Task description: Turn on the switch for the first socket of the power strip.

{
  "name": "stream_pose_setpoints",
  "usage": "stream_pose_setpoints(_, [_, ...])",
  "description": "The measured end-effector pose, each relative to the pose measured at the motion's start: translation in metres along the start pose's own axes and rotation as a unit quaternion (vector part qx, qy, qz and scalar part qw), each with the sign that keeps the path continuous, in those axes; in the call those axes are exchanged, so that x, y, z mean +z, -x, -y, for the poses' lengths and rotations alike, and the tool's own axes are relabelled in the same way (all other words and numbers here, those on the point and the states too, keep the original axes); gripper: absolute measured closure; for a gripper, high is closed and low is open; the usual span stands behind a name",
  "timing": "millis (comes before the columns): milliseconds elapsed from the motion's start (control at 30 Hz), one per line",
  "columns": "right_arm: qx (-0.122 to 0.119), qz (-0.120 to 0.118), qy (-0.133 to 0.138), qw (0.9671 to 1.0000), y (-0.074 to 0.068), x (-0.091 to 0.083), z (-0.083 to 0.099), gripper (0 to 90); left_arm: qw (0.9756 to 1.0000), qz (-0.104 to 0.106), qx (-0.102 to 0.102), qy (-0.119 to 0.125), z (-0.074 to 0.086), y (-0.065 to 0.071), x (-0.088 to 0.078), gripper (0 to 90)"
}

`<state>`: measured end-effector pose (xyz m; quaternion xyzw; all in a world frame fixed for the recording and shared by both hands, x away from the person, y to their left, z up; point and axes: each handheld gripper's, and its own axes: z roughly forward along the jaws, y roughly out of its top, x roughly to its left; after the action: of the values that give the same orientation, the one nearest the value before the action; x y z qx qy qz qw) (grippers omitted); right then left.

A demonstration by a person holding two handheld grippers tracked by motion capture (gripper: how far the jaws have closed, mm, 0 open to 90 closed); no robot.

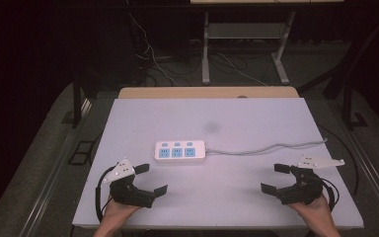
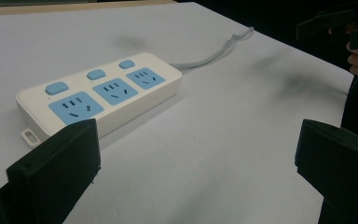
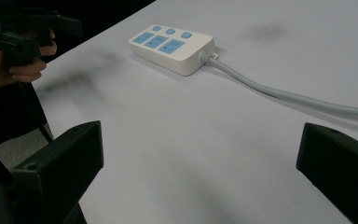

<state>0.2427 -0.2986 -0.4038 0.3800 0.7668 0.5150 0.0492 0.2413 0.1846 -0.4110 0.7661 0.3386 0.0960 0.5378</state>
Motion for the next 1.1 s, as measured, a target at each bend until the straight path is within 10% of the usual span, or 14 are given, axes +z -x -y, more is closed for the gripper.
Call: stream_pose_setpoints(1100, [0.000, -0.002, -0.021, 0.9998, 0.0039, 0.0040, 0.0050, 0.2, 0.9996, 0.000, 0.009, -0.029, -0.0015, 0.0020, 0.0015, 0.0])
